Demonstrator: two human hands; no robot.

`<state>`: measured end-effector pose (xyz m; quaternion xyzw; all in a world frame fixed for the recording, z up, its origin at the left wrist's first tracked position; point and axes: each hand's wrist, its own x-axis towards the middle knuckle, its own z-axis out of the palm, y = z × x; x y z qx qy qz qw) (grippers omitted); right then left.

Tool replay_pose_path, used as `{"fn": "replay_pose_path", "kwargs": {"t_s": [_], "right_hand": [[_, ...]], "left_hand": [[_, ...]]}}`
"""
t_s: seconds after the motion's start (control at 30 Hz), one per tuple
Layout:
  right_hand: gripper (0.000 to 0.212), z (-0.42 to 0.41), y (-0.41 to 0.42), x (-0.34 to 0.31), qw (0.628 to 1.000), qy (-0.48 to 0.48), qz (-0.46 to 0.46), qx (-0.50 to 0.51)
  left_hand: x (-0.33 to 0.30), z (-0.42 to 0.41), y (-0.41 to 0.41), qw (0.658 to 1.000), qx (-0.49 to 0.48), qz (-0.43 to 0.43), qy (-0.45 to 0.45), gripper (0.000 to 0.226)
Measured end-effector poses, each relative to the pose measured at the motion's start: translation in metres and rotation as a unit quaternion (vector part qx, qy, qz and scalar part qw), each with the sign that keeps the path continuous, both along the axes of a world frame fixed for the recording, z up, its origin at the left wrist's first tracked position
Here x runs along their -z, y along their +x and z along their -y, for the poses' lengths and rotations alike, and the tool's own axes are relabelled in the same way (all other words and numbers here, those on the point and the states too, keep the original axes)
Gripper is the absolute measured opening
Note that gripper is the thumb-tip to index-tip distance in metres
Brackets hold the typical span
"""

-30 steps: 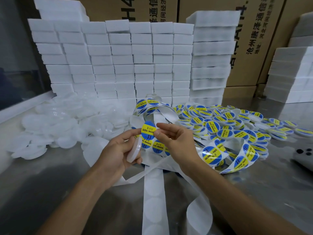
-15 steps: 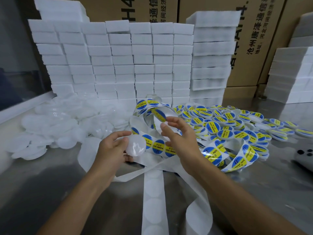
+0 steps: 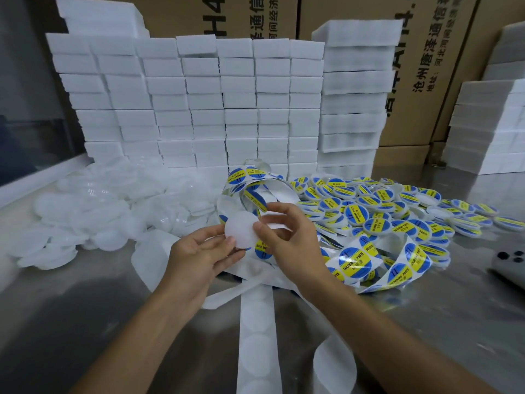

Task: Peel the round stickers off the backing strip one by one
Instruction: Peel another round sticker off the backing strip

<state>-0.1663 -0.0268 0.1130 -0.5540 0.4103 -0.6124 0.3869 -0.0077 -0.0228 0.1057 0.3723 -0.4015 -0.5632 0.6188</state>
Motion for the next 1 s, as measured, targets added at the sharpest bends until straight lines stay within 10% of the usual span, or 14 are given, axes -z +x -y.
{"fn": "replay_pose_path", "kwargs": {"t_s": [1.0], "right_hand": [[0.008, 0.002, -0.003, -0.001, 0.996, 0.074, -0.02, -0.043]], "left_hand": [[-0.003, -0.006, 0.0, 0.999, -0.04, -0.009, -0.002, 0.024]]}}
